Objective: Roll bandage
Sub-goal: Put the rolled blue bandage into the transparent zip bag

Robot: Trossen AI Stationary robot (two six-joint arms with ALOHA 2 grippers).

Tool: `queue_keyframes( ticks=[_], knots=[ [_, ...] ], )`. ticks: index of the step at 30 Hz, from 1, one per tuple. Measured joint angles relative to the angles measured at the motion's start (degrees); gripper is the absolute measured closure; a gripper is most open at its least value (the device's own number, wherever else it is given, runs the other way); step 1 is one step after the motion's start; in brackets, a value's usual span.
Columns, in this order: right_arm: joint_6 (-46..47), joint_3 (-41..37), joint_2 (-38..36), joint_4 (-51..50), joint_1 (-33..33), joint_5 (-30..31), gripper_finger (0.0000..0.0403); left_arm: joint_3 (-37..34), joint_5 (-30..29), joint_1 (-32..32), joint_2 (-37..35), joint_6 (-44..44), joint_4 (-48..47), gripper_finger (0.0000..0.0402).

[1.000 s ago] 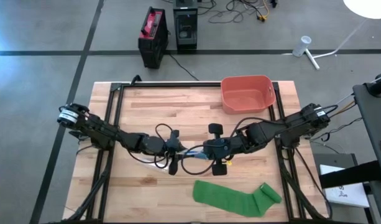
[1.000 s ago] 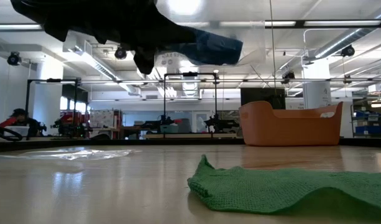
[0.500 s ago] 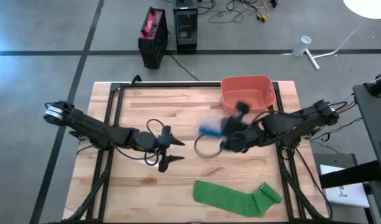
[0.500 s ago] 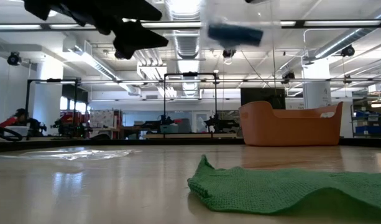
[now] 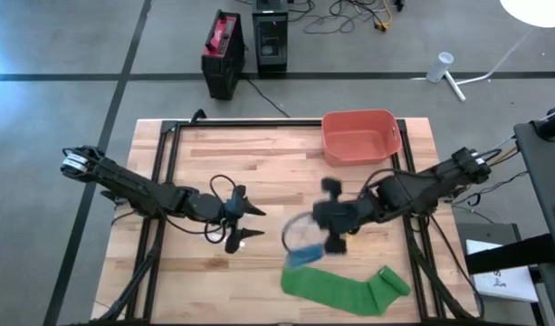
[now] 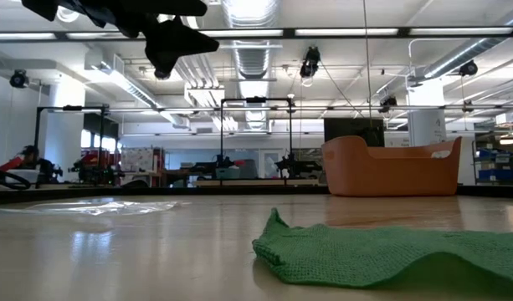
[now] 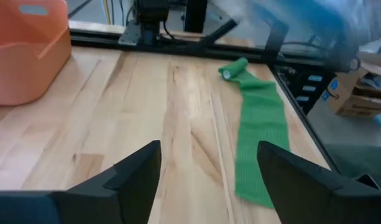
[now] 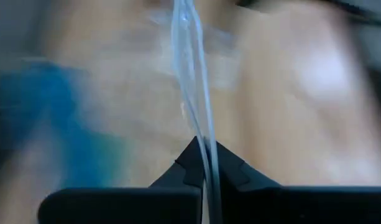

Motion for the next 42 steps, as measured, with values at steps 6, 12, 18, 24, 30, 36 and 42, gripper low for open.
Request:
queue_keyframes(
  ticks=[6,12,18,24,30,36,42],
  knots=[
    [9.69,-1.14,0.28,-10.20,-0.84,9.36,0.0403,-0.01,0.02,-1.33,0.03,0.08,-0.21,0.0169],
    [7.59,-1.73,0.33,-5.98,-0.84,9.15,0.0403,-0.01,-1.13,-1.52,1.07,0.43,2.33,0.0187],
    [2.82,-1.73,0.33,-0.14,-0.86,7.56,0.0403,0.44,-1.60,-0.73,4.38,7.51,16.16,0.0181],
    [2.12,-1.76,0.33,0.04,-0.84,7.04,0.0403,3.35,-3.14,0.91,7.10,17.08,21.22,0.0152],
    [-0.99,-2.45,0.33,-0.05,-0.86,5.73,0.0403,8.70,-3.04,2.24,11.61,17.13,21.24,0.0117],
    [-2.78,-5.39,0.33,-0.53,-0.84,4.24,0.0403,13.41,-2.93,2.24,16.46,17.37,19.37,0.0104],
    [-1.25,-9.83,0.33,-0.50,-0.80,4.19,0.0403,17.78,-2.93,2.28,19.96,17.61,19.31,0.0120]
  ],
)
